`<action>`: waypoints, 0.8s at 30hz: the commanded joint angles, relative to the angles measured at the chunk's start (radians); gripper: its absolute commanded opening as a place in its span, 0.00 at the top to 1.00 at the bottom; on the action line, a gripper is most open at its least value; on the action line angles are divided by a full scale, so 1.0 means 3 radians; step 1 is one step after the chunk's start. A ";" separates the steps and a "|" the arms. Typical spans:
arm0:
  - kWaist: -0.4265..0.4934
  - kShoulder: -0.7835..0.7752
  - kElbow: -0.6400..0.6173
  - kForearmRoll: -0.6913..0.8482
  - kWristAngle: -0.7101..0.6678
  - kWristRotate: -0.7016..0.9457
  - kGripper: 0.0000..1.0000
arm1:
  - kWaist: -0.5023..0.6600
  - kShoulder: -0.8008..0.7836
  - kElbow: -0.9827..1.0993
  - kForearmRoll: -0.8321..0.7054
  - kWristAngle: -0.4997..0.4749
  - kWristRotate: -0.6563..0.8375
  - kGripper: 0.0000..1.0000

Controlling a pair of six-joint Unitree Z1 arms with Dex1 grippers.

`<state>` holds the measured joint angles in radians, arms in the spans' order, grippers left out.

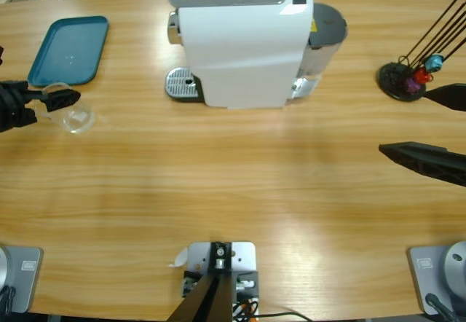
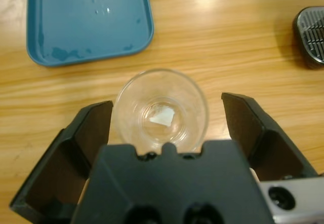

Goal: Pour coffee

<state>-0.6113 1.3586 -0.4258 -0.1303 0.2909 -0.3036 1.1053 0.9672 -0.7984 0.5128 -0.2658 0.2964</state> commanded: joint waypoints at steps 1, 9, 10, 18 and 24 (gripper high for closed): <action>0.0023 0.0273 0.0109 -0.0045 0.0135 -0.0143 0.07 | 0.0023 -0.0038 0.0120 0.0019 0.0037 0.0050 0.00; 0.0023 0.0388 0.0105 -0.0129 0.0133 -0.0144 0.07 | 0.0023 -0.0038 0.0097 0.0020 0.0037 0.0055 0.00; 0.0023 0.0390 0.0105 -0.0133 0.0131 -0.0144 0.07 | 0.0023 -0.0038 0.0094 0.0024 0.0037 0.0054 0.00; 0.0019 0.0444 0.0098 -0.0148 0.0119 -0.0131 0.49 | 0.0024 -0.0056 0.0084 0.0029 0.0032 0.0055 0.01; -0.0069 0.0484 0.0072 -0.0231 0.0101 -0.0070 0.51 | 0.0023 -0.0079 0.0089 0.0045 0.0023 0.0055 0.01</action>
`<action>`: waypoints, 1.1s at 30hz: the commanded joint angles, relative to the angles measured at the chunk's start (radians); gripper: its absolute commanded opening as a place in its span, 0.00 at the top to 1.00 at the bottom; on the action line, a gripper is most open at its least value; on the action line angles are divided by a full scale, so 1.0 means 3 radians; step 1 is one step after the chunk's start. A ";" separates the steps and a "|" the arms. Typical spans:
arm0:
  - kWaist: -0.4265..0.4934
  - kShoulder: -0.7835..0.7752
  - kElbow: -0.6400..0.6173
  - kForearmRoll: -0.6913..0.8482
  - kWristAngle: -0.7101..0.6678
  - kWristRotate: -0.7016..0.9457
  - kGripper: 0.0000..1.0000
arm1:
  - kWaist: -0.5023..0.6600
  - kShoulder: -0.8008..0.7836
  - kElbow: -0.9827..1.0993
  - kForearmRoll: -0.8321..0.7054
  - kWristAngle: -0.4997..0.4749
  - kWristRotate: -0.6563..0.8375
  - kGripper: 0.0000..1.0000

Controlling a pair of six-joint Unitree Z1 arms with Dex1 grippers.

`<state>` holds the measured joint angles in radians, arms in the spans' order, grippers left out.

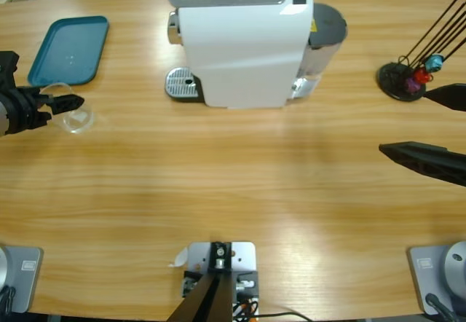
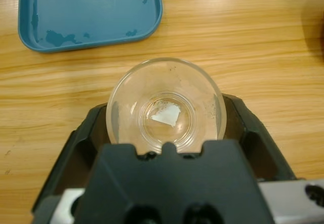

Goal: Pour coffee

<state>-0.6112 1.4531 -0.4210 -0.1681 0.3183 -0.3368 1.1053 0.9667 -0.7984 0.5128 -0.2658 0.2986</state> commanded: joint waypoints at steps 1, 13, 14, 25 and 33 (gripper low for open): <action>-0.0109 0.0145 0.0038 -0.0110 0.0002 0.0114 0.51 | 0.0023 -0.0082 0.0091 0.0047 0.0020 0.0048 0.01; 0.0155 -0.0357 -0.0546 -0.0150 -0.1479 0.1370 0.51 | 0.0023 -0.0238 0.0153 0.0111 0.0001 0.0033 0.01; 0.0203 -0.0270 -0.0597 -0.0154 -0.1621 0.1387 0.51 | 0.0023 -0.0264 0.0164 0.0134 0.0000 0.0028 0.01; 0.0326 0.0711 -0.0841 -0.0537 -0.2053 0.1614 0.51 | -0.0005 -0.0477 0.0174 0.0337 -0.0009 -0.0042 0.01; 0.0253 0.1083 -0.1178 -0.0539 -0.2079 0.1637 0.51 | -0.0047 -0.0487 0.0171 0.0346 -0.0004 -0.0080 0.01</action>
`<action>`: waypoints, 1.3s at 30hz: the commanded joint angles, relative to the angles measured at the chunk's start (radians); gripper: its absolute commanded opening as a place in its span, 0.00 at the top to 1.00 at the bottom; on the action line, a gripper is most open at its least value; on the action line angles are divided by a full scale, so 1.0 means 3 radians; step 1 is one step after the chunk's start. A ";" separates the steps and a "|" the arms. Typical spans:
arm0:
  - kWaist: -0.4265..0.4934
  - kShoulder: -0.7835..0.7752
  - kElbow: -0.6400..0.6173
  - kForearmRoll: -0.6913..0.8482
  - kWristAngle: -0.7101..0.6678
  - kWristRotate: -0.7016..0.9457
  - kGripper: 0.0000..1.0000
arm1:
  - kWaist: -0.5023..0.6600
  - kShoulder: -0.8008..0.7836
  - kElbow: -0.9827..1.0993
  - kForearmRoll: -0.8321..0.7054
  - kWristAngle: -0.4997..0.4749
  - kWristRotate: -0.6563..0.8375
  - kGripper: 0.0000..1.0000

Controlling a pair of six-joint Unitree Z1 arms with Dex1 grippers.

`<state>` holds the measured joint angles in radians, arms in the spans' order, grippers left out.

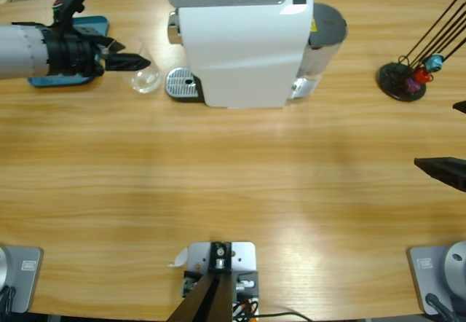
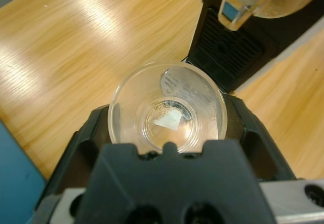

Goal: Pour coffee

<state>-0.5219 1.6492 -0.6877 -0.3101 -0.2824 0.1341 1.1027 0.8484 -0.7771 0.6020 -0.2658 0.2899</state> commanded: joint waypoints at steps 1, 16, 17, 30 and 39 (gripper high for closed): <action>-0.0065 0.0466 -0.0322 -0.0066 -0.0076 0.0077 0.51 | -0.0040 -0.0092 0.0100 0.0049 -0.0004 -0.0051 0.01; -0.0403 0.0852 -0.0538 -0.0066 -0.0070 0.0059 0.51 | -0.0291 -0.0123 0.0095 0.0044 0.0068 -0.0199 0.01; -0.0403 0.0853 -0.0535 -0.0066 -0.0073 0.0059 0.51 | -0.0291 -0.0123 0.0094 0.0044 0.0068 -0.0199 0.01; -0.0395 0.0712 -0.0499 -0.0045 -0.0306 0.0075 0.00 | -0.0301 -0.0118 0.0093 0.0044 0.0068 -0.0199 0.01; -0.0377 0.0466 -0.0381 -0.0030 -0.0308 0.0085 0.00 | -0.0301 -0.0103 0.0090 0.0037 0.0078 -0.0199 0.01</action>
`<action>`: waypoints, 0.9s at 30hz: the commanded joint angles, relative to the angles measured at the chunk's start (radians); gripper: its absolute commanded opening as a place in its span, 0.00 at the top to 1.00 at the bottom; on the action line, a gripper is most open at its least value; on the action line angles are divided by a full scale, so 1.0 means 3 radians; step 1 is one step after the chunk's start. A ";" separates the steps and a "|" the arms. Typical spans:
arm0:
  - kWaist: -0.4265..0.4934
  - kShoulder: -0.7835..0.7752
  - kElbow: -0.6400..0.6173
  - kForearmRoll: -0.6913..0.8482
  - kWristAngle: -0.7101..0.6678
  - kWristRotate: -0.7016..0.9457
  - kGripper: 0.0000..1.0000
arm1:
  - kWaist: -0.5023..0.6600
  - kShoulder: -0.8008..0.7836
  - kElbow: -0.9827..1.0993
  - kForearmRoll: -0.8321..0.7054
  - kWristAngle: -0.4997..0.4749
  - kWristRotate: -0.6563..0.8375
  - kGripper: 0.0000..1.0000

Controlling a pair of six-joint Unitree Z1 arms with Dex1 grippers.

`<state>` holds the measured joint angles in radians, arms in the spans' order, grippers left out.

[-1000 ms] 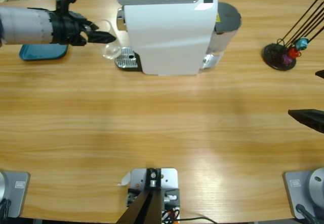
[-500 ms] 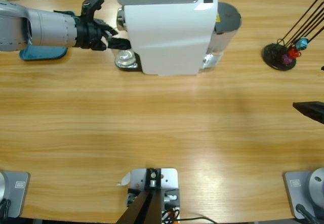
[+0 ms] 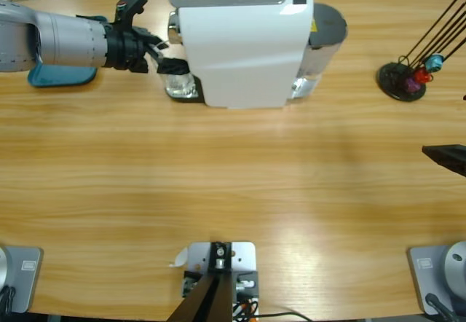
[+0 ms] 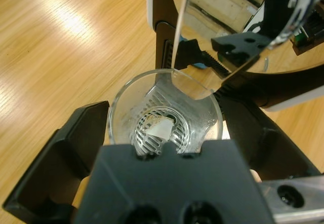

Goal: Pour coffee

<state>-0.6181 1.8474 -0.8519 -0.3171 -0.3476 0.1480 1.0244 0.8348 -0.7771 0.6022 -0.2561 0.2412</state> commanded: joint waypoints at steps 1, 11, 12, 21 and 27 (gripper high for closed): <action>-0.0060 -0.0242 0.0188 0.0006 -0.0106 0.0039 0.00 | -0.0040 -0.0046 0.0091 0.0031 0.0046 -0.0037 0.01; -0.0067 -0.0503 0.0271 0.0128 -0.0145 0.0033 0.00 | -0.0040 -0.0031 0.0100 0.0002 0.0090 -0.0037 0.01; -0.0061 -0.0523 0.0318 0.0141 -0.0145 0.0033 0.00 | -0.0040 -0.0034 0.0097 0.0002 0.0093 -0.0037 0.01; 0.0005 -0.1580 0.0742 0.0625 -0.0092 -0.0239 0.00 | -0.0040 -0.0042 0.0008 0.0132 0.0098 -0.0048 0.00; 0.0005 -0.2744 0.0348 0.1932 0.0351 -0.0247 0.06 | -0.0040 0.0139 0.0013 0.0097 0.0093 -0.0068 0.02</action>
<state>-0.6215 1.3471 -0.6771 -0.0405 -0.3668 0.0874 1.0223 0.8349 -0.7799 0.6280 -0.2390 0.2360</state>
